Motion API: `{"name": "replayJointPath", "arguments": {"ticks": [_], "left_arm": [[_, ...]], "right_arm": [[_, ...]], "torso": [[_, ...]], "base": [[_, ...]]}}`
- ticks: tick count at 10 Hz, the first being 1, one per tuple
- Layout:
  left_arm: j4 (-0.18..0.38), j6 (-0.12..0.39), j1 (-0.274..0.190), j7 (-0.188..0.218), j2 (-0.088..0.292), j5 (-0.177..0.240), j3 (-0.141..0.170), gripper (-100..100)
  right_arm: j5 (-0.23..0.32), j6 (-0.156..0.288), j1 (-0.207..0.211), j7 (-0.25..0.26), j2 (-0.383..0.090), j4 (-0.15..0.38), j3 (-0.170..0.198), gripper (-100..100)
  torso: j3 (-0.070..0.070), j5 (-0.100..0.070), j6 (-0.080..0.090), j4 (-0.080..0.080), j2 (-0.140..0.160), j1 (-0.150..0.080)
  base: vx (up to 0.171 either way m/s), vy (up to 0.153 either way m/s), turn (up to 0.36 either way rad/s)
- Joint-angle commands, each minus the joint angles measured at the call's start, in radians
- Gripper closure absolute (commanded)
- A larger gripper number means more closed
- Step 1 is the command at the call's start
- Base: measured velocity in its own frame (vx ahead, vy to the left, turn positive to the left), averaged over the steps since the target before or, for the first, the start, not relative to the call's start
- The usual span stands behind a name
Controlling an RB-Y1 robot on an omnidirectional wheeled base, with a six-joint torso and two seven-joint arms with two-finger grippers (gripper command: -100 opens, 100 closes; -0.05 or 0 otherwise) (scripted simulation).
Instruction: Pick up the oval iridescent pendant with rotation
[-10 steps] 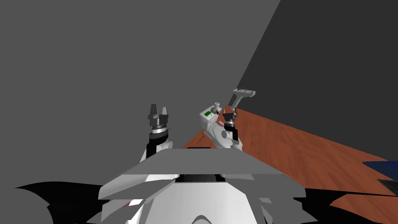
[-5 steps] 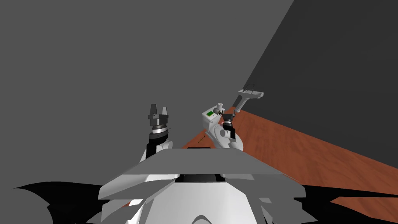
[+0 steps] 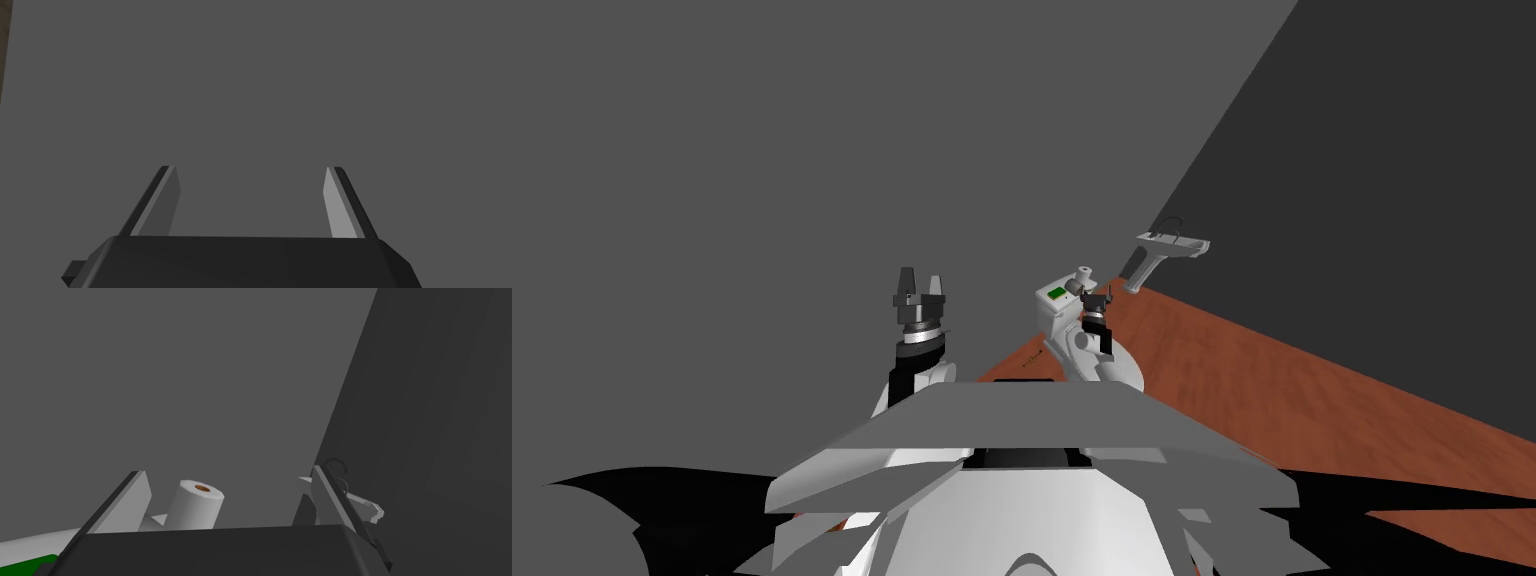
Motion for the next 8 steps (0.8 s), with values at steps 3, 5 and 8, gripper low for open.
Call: {"name": "replayJointPath", "arguments": {"ticks": [3,5,8], "left_arm": [[0.000,0.000,0.000,0.000,0.000,0.000,0.000,0],[0.000,0.000,0.000,0.000,0.000,0.000,0.000,0],[0.000,0.000,0.000,0.000,0.000,0.000,0.000,0]], "right_arm": [[-0.051,-0.017,-0.038,-0.060,0.003,0.097,0.010,-100],[-0.072,-0.023,-0.053,-0.084,0.007,0.146,0.016,-100],[-0.107,-0.031,-0.078,-0.128,0.016,0.227,0.027,-100]], "torso": [[0.000,0.000,0.000,0.000,0.000,0.000],[0.000,0.000,0.000,0.000,-0.001,-0.002],[-0.001,0.000,0.000,0.000,-0.002,-0.002]], "base": [[-0.004,-0.032,0.139],[0.002,-0.056,0.144],[0.012,-0.053,0.135]]}}
